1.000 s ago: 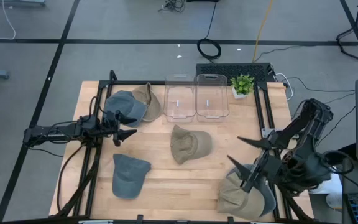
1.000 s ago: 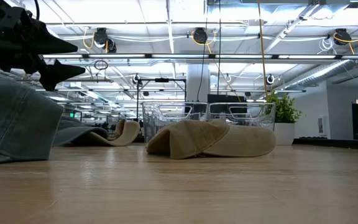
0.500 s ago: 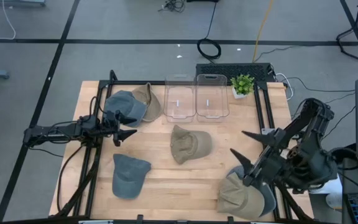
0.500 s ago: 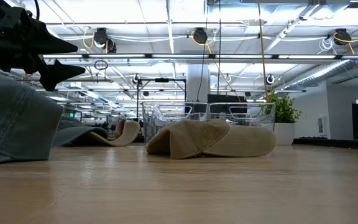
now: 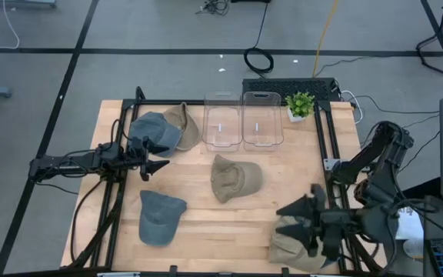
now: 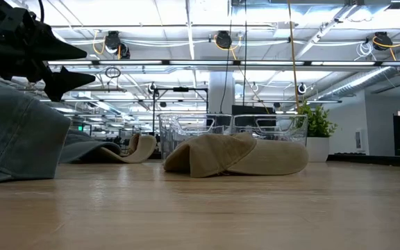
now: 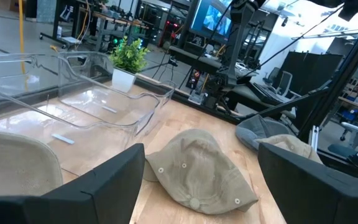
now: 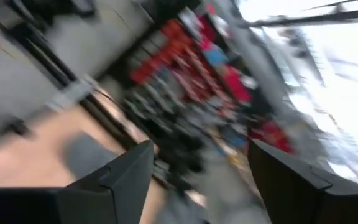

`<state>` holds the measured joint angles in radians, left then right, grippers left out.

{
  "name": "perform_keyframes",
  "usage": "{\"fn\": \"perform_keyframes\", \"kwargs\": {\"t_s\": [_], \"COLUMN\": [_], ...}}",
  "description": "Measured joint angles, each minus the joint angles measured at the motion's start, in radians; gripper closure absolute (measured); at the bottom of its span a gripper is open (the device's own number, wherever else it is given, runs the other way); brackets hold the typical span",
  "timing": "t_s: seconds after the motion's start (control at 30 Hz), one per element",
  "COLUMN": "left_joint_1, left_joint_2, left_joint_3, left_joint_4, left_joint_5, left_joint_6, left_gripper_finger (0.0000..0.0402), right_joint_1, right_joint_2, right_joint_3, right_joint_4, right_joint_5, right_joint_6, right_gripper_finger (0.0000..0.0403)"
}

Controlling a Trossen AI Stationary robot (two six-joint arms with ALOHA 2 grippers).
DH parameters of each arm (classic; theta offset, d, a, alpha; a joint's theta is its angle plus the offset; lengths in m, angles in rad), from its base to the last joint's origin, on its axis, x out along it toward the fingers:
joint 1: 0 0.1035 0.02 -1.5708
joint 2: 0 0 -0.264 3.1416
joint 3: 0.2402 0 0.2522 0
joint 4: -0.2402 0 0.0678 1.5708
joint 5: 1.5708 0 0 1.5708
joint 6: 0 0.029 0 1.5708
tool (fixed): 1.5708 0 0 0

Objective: Pick & Place hat
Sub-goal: Put the bottom brown cap into the right transparent bin

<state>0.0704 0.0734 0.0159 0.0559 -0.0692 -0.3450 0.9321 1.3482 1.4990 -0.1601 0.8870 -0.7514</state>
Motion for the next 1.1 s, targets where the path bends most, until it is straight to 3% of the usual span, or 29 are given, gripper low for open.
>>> {"fn": "perform_keyframes", "kwargs": {"t_s": [0.23,0.57,0.93,1.1], "left_joint_1": [0.000,0.000,0.000,0.000], "left_joint_2": [0.000,0.000,0.000,0.000], "left_joint_3": [0.000,0.000,0.000,0.000], "left_joint_4": [0.000,0.000,0.000,0.000], "left_joint_5": [0.000,0.000,0.000,0.000], "left_joint_6": [0.000,0.000,0.000,0.000], "left_gripper_finger": [0.0078,0.0078,0.0078,0.0078], "right_joint_1": [-0.078,-0.197,-0.265,-0.276], "right_joint_2": [-0.008,-0.003,0.048,0.100], "right_joint_3": [0.000,0.000,0.000,-0.002], "right_joint_4": [-0.141,-0.437,-0.649,-0.733], "right_joint_5": [-0.316,-0.612,-1.041,-1.102], "right_joint_6": [0.334,0.724,0.862,0.861], "right_gripper_finger": [0.0160,0.0154,0.0160,0.0160]}}
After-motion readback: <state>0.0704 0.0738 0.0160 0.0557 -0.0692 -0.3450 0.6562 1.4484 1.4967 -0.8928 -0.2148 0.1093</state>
